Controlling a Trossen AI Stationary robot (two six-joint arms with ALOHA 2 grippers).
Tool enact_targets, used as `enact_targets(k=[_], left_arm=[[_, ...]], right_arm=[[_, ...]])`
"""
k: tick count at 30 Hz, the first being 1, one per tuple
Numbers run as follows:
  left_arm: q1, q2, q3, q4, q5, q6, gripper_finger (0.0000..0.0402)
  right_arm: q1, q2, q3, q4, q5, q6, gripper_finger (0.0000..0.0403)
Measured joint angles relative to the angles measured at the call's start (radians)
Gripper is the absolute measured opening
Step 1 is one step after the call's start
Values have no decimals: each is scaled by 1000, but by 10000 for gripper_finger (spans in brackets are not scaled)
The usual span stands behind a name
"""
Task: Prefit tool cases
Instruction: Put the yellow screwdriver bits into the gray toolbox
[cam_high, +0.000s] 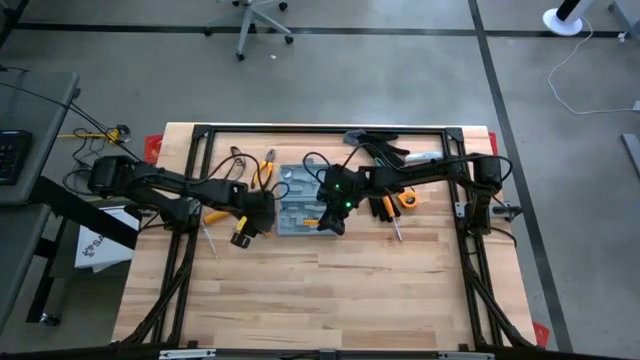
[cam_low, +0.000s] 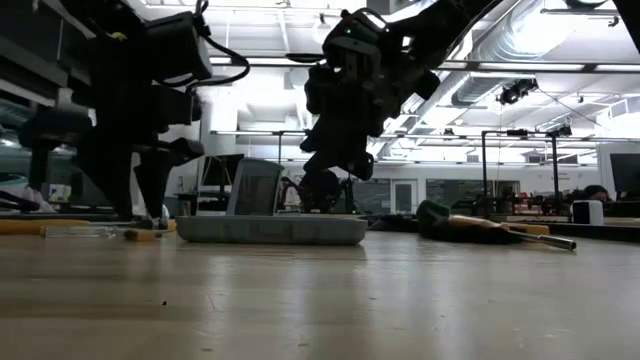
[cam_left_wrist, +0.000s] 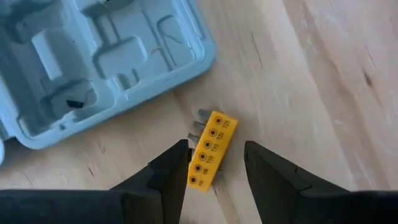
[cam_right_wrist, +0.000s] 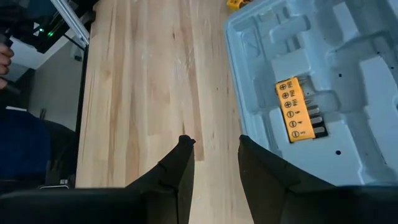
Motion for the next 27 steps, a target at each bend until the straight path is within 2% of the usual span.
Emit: enact_targets(k=[6,20,23,27], left_arm=[[1,0,-2,13,-50,73,150],[1,84,-2,33,-43,103,150],[1,104,-1,39,-58,81,150],[1,125,2,42,-59,-22,150]], right_arm=[[0,0,0,0,0,9,114],[4,0,0,-32,1,20,114],[8,0,0,-33,1,29,114],[22,0,0,-44,19,41,114]])
